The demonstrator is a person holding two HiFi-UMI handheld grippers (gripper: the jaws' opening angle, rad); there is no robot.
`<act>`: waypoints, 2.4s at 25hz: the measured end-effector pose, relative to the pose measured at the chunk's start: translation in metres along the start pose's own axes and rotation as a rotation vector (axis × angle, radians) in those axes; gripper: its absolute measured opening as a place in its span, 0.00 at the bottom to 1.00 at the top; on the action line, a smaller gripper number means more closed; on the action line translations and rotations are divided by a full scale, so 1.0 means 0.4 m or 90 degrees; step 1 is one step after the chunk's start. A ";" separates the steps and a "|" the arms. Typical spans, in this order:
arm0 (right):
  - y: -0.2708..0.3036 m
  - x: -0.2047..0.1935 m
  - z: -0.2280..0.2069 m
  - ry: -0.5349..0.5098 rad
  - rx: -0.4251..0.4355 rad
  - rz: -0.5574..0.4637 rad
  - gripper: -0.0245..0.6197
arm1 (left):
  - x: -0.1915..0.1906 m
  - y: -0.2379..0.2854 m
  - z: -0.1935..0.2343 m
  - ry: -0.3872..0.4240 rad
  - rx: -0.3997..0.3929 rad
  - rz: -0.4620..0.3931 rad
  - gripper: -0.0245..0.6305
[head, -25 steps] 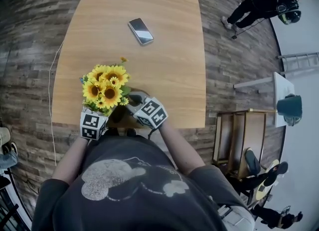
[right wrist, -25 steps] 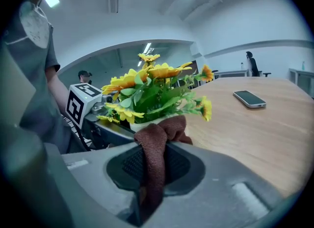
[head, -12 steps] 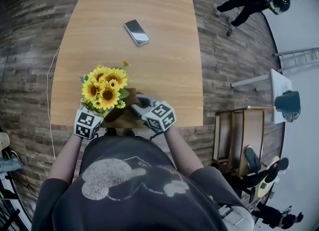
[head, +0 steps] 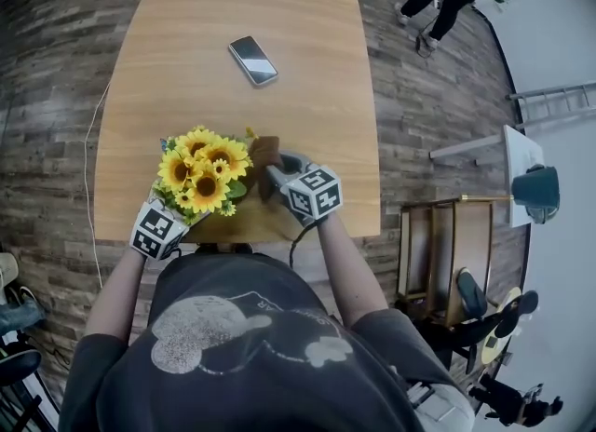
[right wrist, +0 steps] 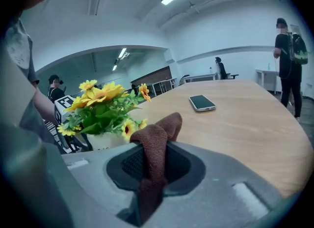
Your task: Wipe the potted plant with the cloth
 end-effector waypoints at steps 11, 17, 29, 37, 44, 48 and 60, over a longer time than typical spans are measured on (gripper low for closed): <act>0.178 0.075 0.016 -0.076 0.117 0.046 0.11 | 0.003 0.025 -0.019 0.093 -0.167 0.069 0.76; 0.208 0.083 0.037 -0.068 0.173 0.064 0.11 | 0.008 0.028 -0.012 0.106 -0.175 0.066 0.77; 0.106 0.016 0.063 -0.007 0.140 0.041 0.11 | -0.003 0.010 0.026 0.021 -0.089 0.028 0.78; 0.051 -0.029 0.121 0.004 0.136 0.035 0.11 | -0.003 -0.006 0.048 0.000 -0.002 0.000 0.83; 0.014 -0.045 0.188 -0.013 0.163 0.031 0.11 | 0.006 -0.037 0.045 -0.048 0.113 -0.040 0.85; 0.011 -0.051 0.221 -0.024 0.172 0.025 0.11 | -0.006 -0.068 0.032 -0.103 0.145 -0.060 0.84; 0.009 -0.051 0.315 -0.097 0.240 0.027 0.11 | -0.048 -0.088 -0.069 -0.164 0.173 -0.084 0.86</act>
Point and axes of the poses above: the fingertips, and each gripper's own axes: y forward along the fingers, z to its left, x out of its top, the point moved 3 cm from there along -y, backward along the fingers, and after that the axes turned 13 degrees about -y, right-handed, at the moved point
